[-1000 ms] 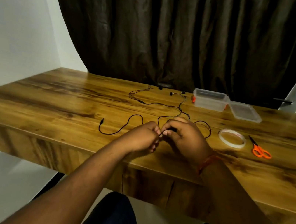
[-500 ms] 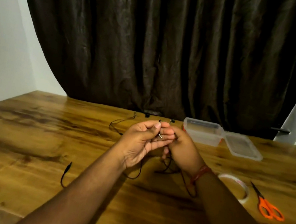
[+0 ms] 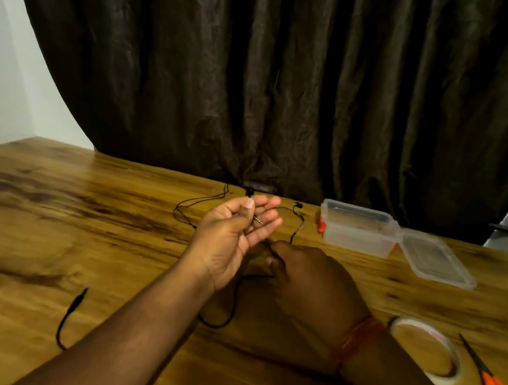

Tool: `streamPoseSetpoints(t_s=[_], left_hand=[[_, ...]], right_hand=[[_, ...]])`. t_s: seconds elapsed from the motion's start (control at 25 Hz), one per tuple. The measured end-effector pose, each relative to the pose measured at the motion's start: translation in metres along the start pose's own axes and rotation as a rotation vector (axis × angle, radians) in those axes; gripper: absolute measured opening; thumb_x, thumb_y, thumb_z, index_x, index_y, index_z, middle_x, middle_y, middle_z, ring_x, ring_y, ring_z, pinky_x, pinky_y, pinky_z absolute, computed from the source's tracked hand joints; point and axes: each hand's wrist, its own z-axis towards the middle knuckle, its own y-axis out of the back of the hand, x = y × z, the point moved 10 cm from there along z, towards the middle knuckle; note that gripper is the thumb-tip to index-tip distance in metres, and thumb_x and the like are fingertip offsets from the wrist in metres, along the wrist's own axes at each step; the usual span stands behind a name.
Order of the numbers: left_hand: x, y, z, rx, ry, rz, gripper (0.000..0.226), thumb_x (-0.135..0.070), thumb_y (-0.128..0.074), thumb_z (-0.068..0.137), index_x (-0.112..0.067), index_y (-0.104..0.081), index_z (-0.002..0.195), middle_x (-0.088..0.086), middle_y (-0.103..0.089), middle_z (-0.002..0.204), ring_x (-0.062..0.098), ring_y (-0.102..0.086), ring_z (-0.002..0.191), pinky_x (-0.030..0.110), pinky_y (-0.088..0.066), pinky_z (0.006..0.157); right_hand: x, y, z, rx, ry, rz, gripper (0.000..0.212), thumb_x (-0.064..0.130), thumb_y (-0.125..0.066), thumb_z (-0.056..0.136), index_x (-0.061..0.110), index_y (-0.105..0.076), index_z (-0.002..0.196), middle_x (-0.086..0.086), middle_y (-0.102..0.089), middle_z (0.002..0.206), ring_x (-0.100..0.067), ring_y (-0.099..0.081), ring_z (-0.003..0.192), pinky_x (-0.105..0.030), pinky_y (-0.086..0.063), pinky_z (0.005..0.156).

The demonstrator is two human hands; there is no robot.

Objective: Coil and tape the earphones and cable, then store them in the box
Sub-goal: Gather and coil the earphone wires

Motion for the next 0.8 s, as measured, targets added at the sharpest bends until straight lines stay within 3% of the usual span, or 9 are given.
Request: streamPoseSetpoints(t_s=[0.16, 0.32, 0.44, 0.52, 0.64, 0.8], left_hand=[[-0.001, 0.007, -0.004, 0.01, -0.027, 0.087, 0.021, -0.004, -0.044, 0.101, 0.0, -0.064, 0.106, 0.013, -0.074, 0.106, 0.008, -0.063, 0.068, 0.033, -0.06, 0.081], [-0.002, -0.004, -0.01, 0.096, -0.068, 0.3, 0.023, -0.006, -0.043, 0.102, 0.001, -0.063, 0.111, 0.017, -0.072, 0.109, 0.024, -0.072, 0.099, 0.035, -0.057, 0.09], [0.004, -0.016, -0.017, 0.174, -0.079, 0.506, 0.023, -0.005, -0.043, 0.102, -0.006, -0.066, 0.105, 0.007, -0.074, 0.101, 0.019, -0.072, 0.095, 0.026, -0.057, 0.085], [0.01, -0.017, -0.019, 0.212, -0.067, 0.634, 0.024, -0.01, -0.047, 0.102, -0.015, -0.07, 0.099, -0.001, -0.073, 0.089, 0.02, -0.064, 0.082, 0.032, -0.054, 0.083], [0.018, -0.021, -0.021, 0.277, -0.03, 0.679, 0.028, -0.013, -0.045, 0.103, -0.018, -0.069, 0.09, -0.005, -0.07, 0.078, 0.012, -0.061, 0.075, 0.043, -0.05, 0.088], [0.026, -0.028, -0.025, 0.329, 0.024, 0.616, 0.027, -0.01, -0.041, 0.104, -0.008, -0.064, 0.09, 0.006, -0.071, 0.084, 0.015, -0.067, 0.077, 0.033, -0.056, 0.081]], right_hand=[[0.02, 0.001, -0.01, 0.008, 0.093, -0.113, 0.014, 0.032, -0.04, 0.099, 0.028, -0.05, 0.109, 0.004, -0.062, 0.107, -0.022, -0.063, 0.089, -0.037, -0.052, 0.07], [0.029, -0.002, -0.019, 0.029, 0.134, -0.073, 0.014, 0.023, -0.044, 0.098, 0.025, -0.048, 0.111, 0.003, -0.056, 0.11, -0.019, -0.059, 0.09, -0.038, -0.052, 0.073], [0.029, 0.016, -0.021, -0.041, 0.137, -0.094, 0.025, 0.029, -0.046, 0.095, 0.03, -0.053, 0.12, 0.006, -0.053, 0.116, -0.019, -0.06, 0.093, -0.036, -0.052, 0.074], [0.023, 0.034, -0.02, -0.124, 0.13, -0.171, 0.026, 0.036, -0.05, 0.093, 0.034, -0.057, 0.118, 0.009, -0.055, 0.113, -0.017, -0.061, 0.089, -0.035, -0.052, 0.07], [0.01, 0.054, -0.019, -0.242, 0.121, -0.283, 0.013, 0.037, -0.057, 0.089, 0.031, -0.063, 0.099, 0.007, -0.059, 0.097, -0.018, -0.06, 0.076, -0.03, -0.045, 0.057], [0.002, 0.059, -0.017, -0.288, 0.142, -0.275, 0.006, 0.025, -0.061, 0.085, 0.025, -0.063, 0.091, 0.004, -0.056, 0.09, -0.017, -0.054, 0.077, -0.027, -0.034, 0.057]])
